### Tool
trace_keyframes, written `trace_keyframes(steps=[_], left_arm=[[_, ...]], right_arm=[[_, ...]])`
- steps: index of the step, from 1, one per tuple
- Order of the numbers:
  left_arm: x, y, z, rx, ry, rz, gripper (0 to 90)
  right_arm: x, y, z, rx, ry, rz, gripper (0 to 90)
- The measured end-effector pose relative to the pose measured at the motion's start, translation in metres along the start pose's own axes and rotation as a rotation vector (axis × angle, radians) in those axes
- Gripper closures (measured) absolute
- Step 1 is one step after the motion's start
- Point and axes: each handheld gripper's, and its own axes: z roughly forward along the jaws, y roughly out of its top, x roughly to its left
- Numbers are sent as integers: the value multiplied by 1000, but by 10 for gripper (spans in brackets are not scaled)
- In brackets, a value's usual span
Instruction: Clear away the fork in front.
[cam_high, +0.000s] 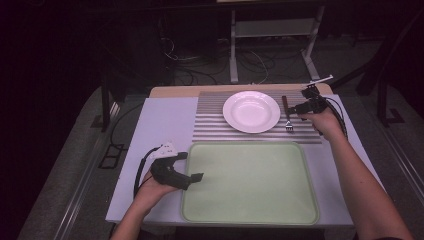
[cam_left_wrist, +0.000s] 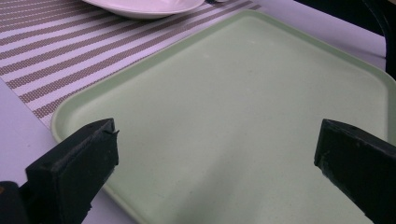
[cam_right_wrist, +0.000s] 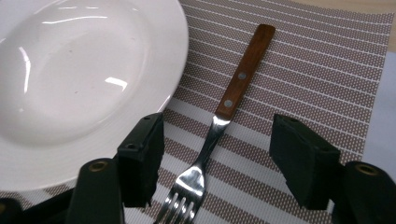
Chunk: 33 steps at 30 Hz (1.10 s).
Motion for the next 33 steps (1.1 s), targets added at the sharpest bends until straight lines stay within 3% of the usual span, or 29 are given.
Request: trace_keyframes(steps=[7,16,26,33], left_arm=[[1,0,-1,-4,0,-4,0],[1,-1,0,-6,-9,-4,0],[1,-1,0,-6,-14,-6,0],[1,-1,0,-7,-13,-5,0]], right_arm=[[-3,17,18,62,-34,40,464],[-2,30,39,138,-64,67,530],[-7,31,60,201,-80,99,591],[-3,34,62,225,-105,68,610]])
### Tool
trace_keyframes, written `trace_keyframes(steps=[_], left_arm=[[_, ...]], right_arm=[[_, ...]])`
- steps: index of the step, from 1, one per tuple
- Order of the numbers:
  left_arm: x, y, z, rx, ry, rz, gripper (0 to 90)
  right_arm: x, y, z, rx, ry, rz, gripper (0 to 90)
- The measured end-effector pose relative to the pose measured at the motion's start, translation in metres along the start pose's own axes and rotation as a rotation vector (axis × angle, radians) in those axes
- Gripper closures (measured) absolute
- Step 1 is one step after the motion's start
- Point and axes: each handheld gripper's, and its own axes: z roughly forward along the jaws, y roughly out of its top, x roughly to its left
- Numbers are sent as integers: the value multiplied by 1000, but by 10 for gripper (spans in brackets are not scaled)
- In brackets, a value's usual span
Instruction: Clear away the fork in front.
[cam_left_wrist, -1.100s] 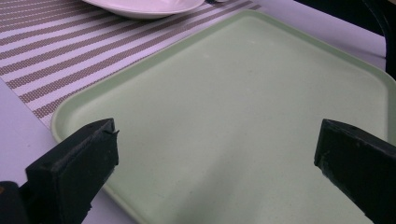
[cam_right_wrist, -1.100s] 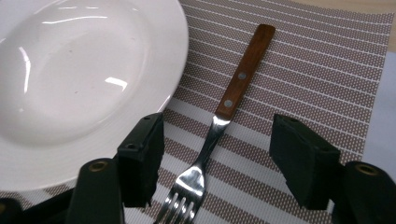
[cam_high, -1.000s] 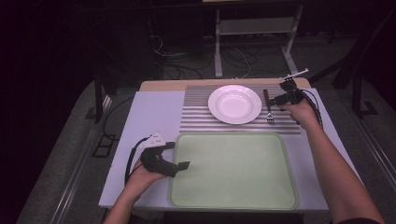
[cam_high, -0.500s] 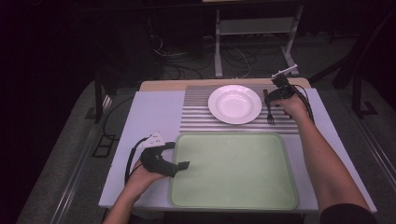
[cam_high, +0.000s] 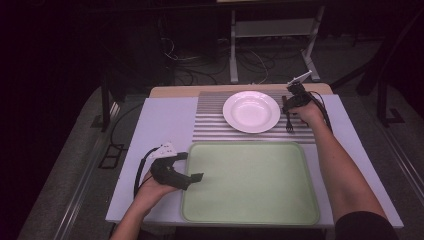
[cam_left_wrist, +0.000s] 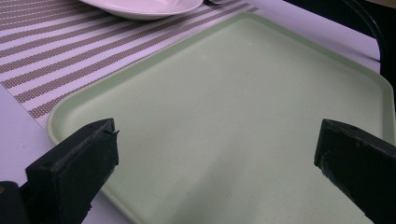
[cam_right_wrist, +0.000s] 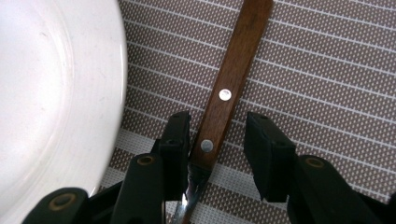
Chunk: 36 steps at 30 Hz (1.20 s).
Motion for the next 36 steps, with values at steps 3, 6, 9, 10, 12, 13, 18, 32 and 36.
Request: trace_keyframes(steps=[3,6,9,10,12,13,18,32,36], left_arm=[[0,0,0,0,0,0,0],[0,0,0,1,0,-1,0],[0,0,0,0,-1,0,0],[0,0,0,0,-1,0,0],[0,0,0,-2,-1,-2,0],[0,0,0,-1,-1,-2,0],[0,0,0,-1,-1,-1,0],[0,0,-1,-5,3,-3,0],[0,0,-1,-7,1,-6,0]], right_arm=[[3,2,1,13,-10,-15,642],[6,4,1,30,-34,-38,655],[7,7,1,54,-42,-38,674],[6,7,1,58,-42,-38,681],[7,8,1,67,-42,-35,719],[6,9,1,69,-44,-38,732],[6,8,1,71,-44,-54,760],[-8,-1,-10,-10,44,-39,765],[-14,-3,-23,-52,75,-32,765]])
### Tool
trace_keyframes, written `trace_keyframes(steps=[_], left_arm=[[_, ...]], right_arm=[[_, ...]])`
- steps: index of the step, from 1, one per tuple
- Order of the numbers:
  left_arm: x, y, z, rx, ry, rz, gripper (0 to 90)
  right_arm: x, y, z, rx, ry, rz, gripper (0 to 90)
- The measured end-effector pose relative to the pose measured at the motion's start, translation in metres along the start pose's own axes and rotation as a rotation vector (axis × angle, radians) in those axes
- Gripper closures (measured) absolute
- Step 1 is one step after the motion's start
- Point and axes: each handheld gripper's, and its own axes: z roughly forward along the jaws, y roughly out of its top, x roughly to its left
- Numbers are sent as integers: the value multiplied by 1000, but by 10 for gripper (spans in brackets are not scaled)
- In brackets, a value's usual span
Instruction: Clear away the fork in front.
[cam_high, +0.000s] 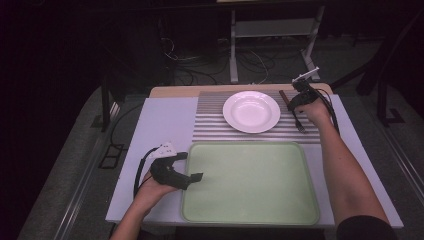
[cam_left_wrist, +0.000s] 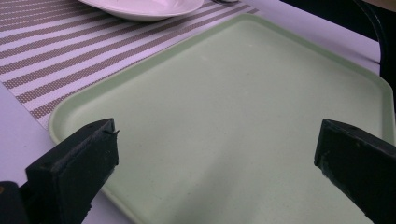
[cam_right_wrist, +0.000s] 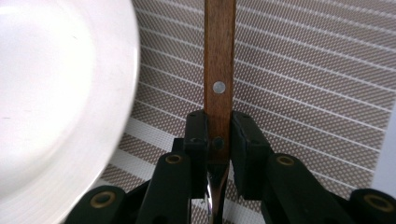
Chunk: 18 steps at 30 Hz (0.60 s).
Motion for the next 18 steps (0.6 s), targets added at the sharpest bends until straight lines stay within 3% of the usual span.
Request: trace_keyframes(steps=[10,18], left_arm=[[-1,0,0,2,-2,1,0],[-2,1,2,3,-3,5,0]], right_arm=[[-5,-12,-39,-117,45,-15,765],[3,-34,-75,-227,111,-58,765]])
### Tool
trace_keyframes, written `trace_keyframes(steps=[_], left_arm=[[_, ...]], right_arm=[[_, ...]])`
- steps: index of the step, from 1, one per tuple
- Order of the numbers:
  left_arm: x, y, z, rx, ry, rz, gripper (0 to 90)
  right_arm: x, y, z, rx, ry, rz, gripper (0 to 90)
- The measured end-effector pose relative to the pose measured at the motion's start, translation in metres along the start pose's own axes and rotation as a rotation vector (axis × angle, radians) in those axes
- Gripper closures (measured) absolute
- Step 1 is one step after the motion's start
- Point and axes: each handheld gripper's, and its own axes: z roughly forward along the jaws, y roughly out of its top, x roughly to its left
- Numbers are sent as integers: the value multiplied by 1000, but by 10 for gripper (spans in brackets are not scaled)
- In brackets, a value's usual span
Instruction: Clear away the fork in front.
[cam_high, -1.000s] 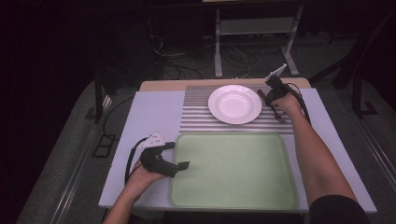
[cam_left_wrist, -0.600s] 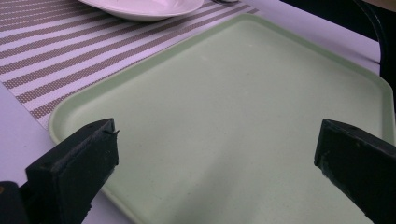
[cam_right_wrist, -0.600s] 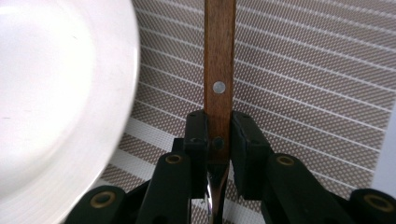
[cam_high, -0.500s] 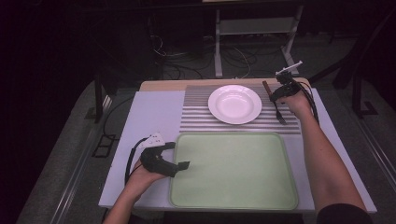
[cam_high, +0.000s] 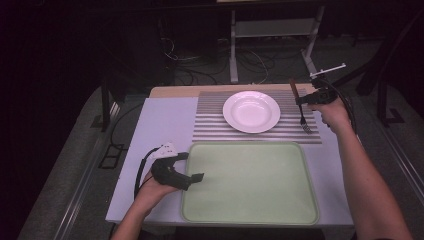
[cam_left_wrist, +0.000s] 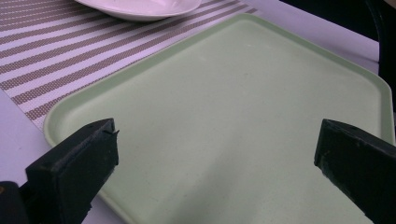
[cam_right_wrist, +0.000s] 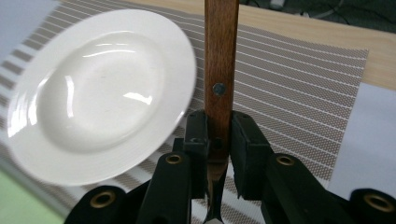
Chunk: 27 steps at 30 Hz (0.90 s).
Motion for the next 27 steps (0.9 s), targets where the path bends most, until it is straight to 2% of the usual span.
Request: trace_keyframes(steps=[8,9,10,22,27], left_arm=[[-2,1,1,0,3,5,0],[-2,1,1,-1,2,5,0],[-2,1,1,-1,2,5,0],[-2,1,1,-3,9,8,0],[-2,1,1,-4,13,10,0]], right_arm=[[22,-22,-26,-82,76,-43,765],[29,-27,-32,-99,97,-58,765],[29,-27,-32,-99,97,-58,765],[76,-58,-61,-166,195,-168,765],[91,-71,-69,-182,239,-191,765]])
